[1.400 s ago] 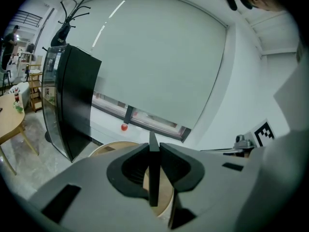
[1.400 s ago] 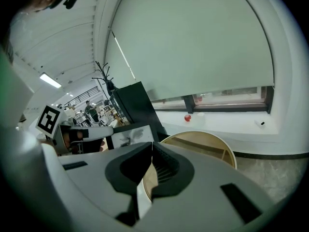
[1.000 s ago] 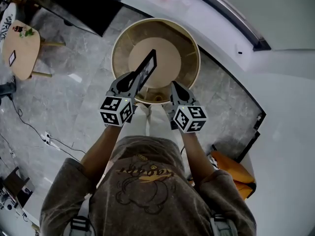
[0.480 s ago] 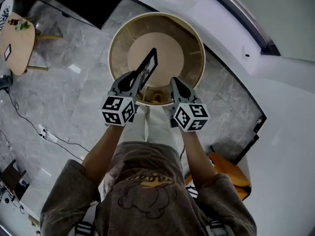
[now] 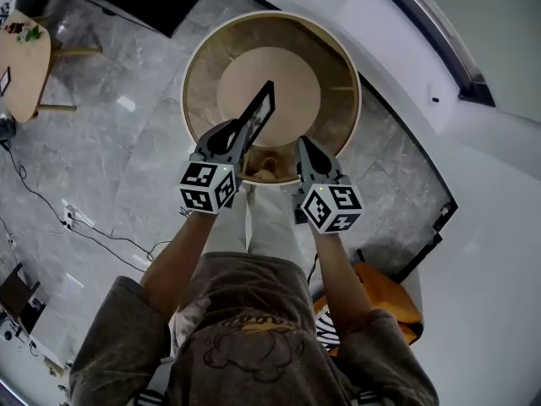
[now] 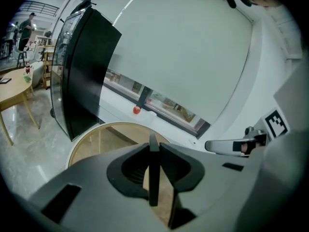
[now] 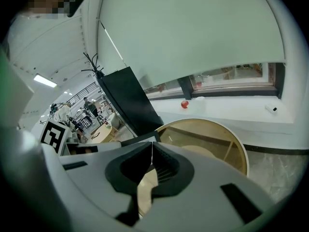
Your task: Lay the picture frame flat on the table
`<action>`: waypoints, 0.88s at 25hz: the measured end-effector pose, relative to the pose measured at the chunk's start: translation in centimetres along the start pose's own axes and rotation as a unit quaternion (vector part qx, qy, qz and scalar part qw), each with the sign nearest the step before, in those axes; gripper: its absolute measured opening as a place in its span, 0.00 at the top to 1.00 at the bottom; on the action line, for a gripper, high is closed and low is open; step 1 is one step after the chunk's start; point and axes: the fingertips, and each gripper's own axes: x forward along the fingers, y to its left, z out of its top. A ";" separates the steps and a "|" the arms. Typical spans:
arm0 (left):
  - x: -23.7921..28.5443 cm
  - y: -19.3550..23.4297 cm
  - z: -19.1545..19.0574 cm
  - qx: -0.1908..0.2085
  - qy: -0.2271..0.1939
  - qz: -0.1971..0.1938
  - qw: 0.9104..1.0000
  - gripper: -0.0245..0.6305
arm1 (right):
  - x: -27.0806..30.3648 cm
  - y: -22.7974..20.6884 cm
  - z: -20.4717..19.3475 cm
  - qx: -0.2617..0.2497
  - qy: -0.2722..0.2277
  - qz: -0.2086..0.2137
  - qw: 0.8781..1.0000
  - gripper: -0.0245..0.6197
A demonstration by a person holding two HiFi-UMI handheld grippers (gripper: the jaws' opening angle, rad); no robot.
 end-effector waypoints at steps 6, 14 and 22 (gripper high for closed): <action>1.6 1.3 -1.4 -0.012 0.009 0.003 1.000 0.84 | 2.0 -0.7 -1.0 -0.003 0.008 0.004 1.000 0.93; 3.4 3.1 -2.7 -0.037 0.011 -0.006 0.999 0.84 | 4.2 -0.6 -2.3 -0.004 0.018 0.013 1.000 0.93; 4.6 3.6 -5.0 -0.055 0.022 -0.009 0.998 0.84 | 3.9 -0.6 -3.7 0.000 0.027 0.016 1.000 0.93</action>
